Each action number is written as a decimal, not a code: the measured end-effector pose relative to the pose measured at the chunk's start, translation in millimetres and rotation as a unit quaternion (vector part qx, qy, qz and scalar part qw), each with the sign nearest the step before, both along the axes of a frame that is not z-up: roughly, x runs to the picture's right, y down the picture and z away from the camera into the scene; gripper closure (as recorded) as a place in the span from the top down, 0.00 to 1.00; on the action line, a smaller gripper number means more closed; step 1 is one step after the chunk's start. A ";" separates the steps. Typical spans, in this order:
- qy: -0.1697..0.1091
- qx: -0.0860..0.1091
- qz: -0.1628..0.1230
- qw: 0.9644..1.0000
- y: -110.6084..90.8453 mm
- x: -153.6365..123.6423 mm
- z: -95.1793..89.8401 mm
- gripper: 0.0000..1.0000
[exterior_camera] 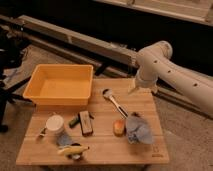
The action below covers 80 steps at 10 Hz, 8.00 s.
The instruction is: Wipe table surface with brush
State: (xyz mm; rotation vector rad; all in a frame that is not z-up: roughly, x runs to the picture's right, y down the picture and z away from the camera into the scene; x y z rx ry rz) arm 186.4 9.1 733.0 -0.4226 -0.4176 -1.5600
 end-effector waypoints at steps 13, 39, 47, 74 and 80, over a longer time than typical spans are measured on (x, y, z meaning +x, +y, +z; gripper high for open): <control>0.000 -0.001 0.000 1.000 0.8 0.2 0.7 0.80; -0.033 -0.095 -0.115 0.988 104.5 -111.2 180.8 0.16; -0.029 -0.013 -0.109 0.993 52.6 -106.9 127.2 0.05; -0.064 -0.062 -0.078 0.993 76.0 -110.3 114.9 0.80; -0.061 -0.087 -0.075 0.992 90.3 -107.0 138.5 0.80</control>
